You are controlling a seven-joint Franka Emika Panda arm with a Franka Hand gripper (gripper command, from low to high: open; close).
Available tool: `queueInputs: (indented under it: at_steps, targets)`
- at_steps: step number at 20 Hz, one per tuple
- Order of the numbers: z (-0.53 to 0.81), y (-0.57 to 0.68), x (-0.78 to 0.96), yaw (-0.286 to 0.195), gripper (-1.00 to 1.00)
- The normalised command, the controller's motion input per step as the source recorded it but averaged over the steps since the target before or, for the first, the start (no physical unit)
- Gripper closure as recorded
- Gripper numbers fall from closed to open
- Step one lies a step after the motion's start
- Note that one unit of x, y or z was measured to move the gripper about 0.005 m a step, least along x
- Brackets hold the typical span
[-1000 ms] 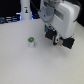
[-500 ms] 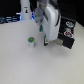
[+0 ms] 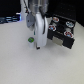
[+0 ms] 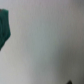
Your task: Open the kcup holder, insert the kcup into the holder, and close the kcup holder
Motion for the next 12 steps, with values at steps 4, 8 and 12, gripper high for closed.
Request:
queueInputs:
  at_steps: [4,8,12]
  targets:
    - [-0.32,-0.54,-0.19,-0.245,-1.0]
    - [-0.16,-0.41,-0.11,-0.197,-1.0]
    - [0.19,0.18,0.04,0.0,-1.0]
